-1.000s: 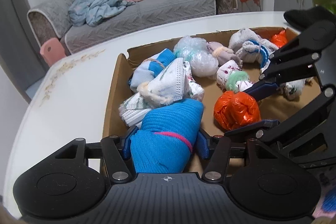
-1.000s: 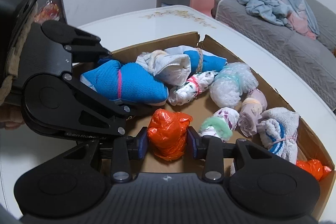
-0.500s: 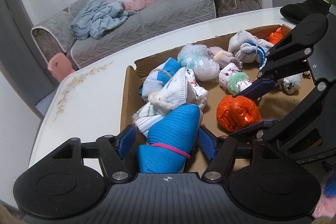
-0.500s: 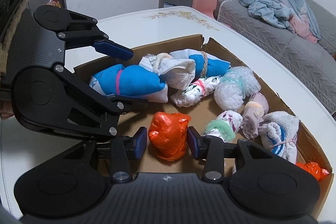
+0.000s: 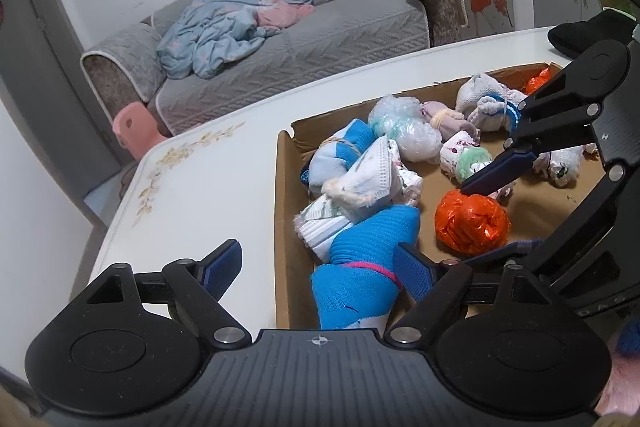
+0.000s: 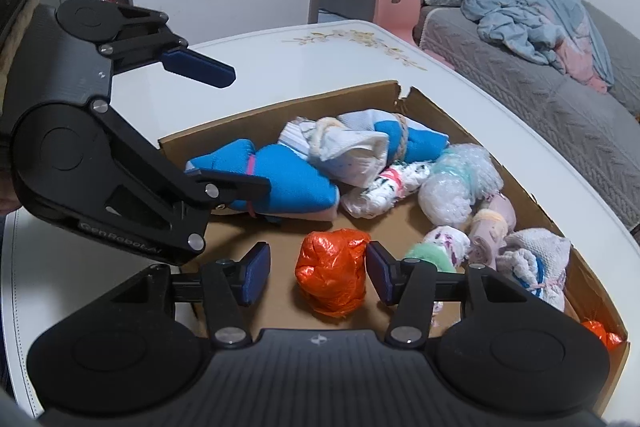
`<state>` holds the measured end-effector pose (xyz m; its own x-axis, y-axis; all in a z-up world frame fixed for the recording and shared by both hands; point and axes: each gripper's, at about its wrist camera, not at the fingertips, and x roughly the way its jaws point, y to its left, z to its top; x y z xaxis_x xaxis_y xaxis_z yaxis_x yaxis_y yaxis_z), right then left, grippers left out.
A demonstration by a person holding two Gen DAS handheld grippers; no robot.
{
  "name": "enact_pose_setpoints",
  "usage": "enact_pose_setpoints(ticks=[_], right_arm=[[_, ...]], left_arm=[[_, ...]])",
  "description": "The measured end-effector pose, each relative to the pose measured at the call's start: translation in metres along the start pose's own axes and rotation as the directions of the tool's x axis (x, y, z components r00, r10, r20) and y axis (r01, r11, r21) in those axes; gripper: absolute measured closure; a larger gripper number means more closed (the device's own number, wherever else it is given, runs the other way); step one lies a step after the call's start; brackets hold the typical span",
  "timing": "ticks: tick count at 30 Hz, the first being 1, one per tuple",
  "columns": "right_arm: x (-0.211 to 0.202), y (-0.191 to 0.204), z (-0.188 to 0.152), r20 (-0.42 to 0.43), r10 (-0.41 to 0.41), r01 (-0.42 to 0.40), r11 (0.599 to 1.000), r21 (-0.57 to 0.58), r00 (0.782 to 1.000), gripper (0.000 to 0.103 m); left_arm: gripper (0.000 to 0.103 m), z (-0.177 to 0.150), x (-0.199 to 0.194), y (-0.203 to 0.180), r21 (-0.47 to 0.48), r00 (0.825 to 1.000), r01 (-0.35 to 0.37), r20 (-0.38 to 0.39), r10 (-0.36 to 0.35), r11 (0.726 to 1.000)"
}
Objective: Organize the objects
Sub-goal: 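Carry both items into the box and open both tools to release them, then move both tools back to the remaining rolled items beside the box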
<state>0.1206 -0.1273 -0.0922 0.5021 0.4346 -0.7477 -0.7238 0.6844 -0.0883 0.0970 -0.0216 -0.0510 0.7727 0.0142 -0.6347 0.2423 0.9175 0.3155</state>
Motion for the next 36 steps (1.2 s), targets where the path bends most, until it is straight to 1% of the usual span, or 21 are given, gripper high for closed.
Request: enact_pose_setpoints(ticks=[2,7,17,18,21,23,25,28,32,34,36], right_arm=[[-0.001,0.002,0.002,0.004,-0.003,0.003,1.000,-0.004,1.000,0.053],[-0.008,0.002,0.004,0.019,-0.014,0.014,1.000,0.002,1.000,0.047],[-0.034,0.007,-0.003,0.066,-0.041,0.038,0.999,0.039,0.997,0.045],[-0.037,0.008,-0.004,0.073,-0.042,0.039,0.998,0.045,0.996,0.044],[-0.050,0.011,-0.012,0.102,-0.049,0.043,0.997,0.067,0.994,0.033],[-0.060,0.013,-0.019,0.125,-0.051,0.040,0.995,0.086,0.991,0.033],[-0.072,0.017,-0.028,0.144,-0.070,0.056,0.993,0.100,0.987,0.033],[-0.091,0.019,-0.046,0.181,-0.091,0.065,0.987,0.148,0.979,0.032],[-0.112,0.021,-0.084,0.230,-0.128,0.069,0.966,0.247,0.965,0.032],[-0.115,0.023,-0.101,0.235,-0.163,0.091,0.953,0.289,0.958,0.031],[-0.113,0.024,-0.116,0.233,-0.195,0.109,0.935,0.337,0.953,0.031]], left_arm=[[0.016,0.000,-0.003,0.002,-0.006,1.000,0.000,0.004,0.000,1.000],[0.015,-0.001,-0.012,0.004,-0.019,1.000,0.001,0.015,-0.001,1.000],[0.014,-0.009,-0.043,0.012,-0.063,0.999,-0.002,0.035,0.004,0.998],[0.014,-0.010,-0.047,0.013,-0.071,0.999,0.003,0.041,0.000,0.997],[0.012,-0.016,-0.062,0.015,-0.101,0.998,0.016,0.063,-0.010,0.995],[0.010,-0.022,-0.074,0.015,-0.125,0.996,0.038,0.080,-0.028,0.991],[0.008,-0.029,-0.084,0.014,-0.146,0.994,0.058,0.095,-0.045,0.988],[0.006,-0.044,-0.095,0.008,-0.180,0.989,0.110,0.119,-0.089,0.977],[0.006,-0.068,-0.098,-0.002,-0.222,0.979,0.181,0.137,-0.154,0.958],[0.006,-0.080,-0.096,-0.007,-0.254,0.971,0.218,0.152,-0.184,0.942],[0.006,-0.088,-0.089,-0.011,-0.277,0.968,0.239,0.144,-0.206,0.931]])
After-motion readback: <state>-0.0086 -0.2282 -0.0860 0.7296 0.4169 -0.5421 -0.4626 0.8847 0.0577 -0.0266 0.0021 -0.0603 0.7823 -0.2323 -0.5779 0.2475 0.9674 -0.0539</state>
